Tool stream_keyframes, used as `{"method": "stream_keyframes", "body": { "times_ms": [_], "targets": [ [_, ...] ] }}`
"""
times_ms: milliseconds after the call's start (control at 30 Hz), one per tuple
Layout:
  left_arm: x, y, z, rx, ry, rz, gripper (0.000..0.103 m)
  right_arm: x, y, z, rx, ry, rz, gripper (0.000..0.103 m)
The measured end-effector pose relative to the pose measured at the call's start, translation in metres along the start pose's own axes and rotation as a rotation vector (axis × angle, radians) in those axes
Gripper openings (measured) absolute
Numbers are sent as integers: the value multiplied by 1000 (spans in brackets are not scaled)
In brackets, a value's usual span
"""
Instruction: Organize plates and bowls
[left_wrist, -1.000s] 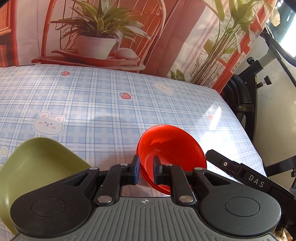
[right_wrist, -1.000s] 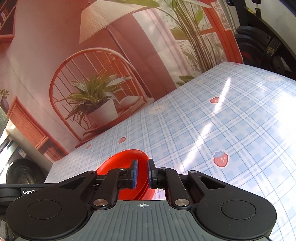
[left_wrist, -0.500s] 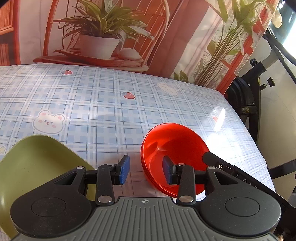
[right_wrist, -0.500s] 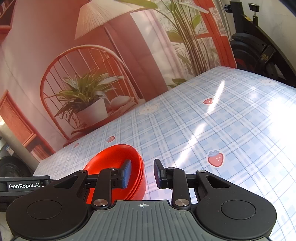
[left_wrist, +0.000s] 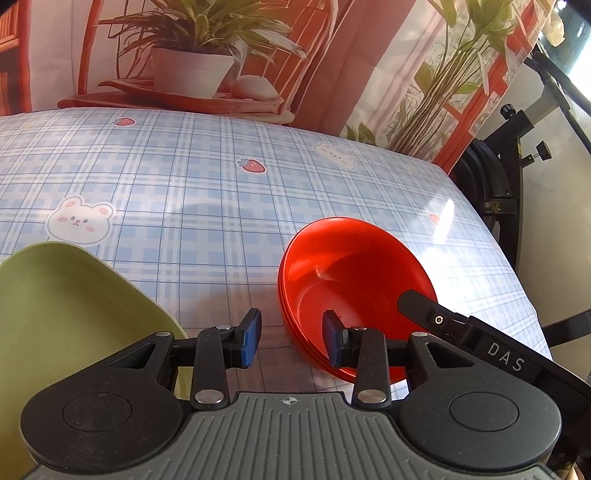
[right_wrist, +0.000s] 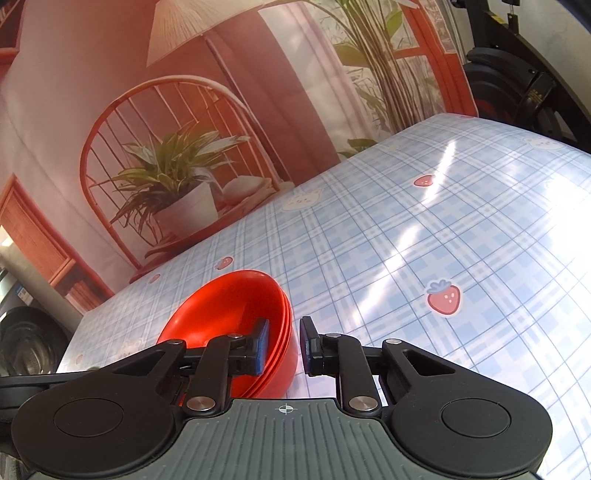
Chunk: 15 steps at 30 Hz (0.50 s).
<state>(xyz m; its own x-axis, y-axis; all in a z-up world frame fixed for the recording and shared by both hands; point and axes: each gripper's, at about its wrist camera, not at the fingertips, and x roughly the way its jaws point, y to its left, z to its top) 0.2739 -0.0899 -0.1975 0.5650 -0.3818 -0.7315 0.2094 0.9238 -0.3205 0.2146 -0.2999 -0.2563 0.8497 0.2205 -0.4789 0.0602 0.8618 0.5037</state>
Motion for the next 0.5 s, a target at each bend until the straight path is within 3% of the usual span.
{"method": "stream_keyframes", "body": {
  "times_ms": [67,500],
  "targets": [
    [0,0,-1,-2,-5,-22,23,0,1,0,-5,2,0,14],
    [-11,-2,1,18,-31,-22,21,-9,15,4,-50,-17,-27,11]
  ]
}}
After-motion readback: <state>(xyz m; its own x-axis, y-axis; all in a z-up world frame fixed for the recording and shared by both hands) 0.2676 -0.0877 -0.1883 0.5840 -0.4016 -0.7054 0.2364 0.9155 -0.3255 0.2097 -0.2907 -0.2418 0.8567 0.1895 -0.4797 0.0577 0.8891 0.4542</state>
